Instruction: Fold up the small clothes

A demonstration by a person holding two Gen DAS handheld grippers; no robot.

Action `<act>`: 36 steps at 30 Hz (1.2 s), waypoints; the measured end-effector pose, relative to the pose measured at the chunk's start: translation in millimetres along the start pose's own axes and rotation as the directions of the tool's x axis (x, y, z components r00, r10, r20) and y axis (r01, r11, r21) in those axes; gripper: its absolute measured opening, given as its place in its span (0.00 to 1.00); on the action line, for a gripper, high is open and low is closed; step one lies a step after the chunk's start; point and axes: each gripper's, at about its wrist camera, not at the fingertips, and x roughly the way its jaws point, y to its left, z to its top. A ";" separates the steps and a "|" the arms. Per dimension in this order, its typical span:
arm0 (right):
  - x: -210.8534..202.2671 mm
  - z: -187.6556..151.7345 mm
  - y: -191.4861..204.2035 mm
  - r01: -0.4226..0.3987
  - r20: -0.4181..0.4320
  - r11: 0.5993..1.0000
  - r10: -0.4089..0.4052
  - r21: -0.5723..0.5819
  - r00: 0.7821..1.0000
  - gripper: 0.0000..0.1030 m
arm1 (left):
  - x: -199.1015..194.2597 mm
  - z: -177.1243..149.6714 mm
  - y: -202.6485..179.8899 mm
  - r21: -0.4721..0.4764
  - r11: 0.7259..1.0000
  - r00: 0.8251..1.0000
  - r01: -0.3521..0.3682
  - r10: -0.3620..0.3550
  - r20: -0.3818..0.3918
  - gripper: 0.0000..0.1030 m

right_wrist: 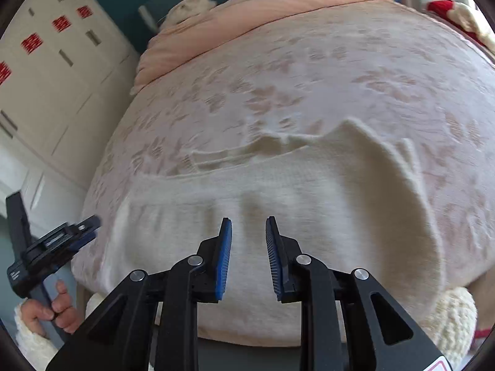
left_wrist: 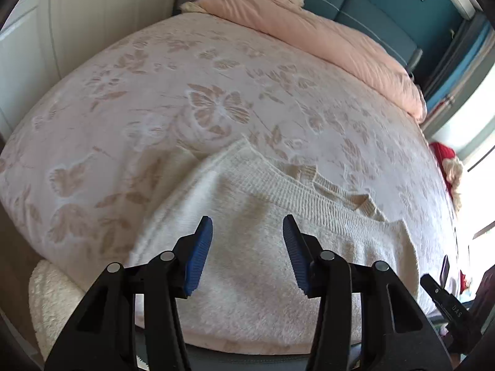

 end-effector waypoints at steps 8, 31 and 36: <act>64.7 -11.3 -20.5 0.090 -0.093 0.996 -0.089 0.002 0.992 0.00 | 74.8 -41.2 -14.4 0.154 0.983 0.990 -0.095 0.110 -0.093 0.46; -1.7 77.0 -131.5 0.210 0.127 0.955 -0.240 0.209 0.962 0.07 | 76.5 61.9 48.8 -0.031 0.994 0.993 -0.107 0.105 -0.060 0.07; 40.3 63.4 -162.8 0.268 -0.027 0.918 -0.272 0.293 0.962 0.08 | 121.9 48.8 46.2 0.075 0.976 0.969 -0.204 0.213 -0.123 0.09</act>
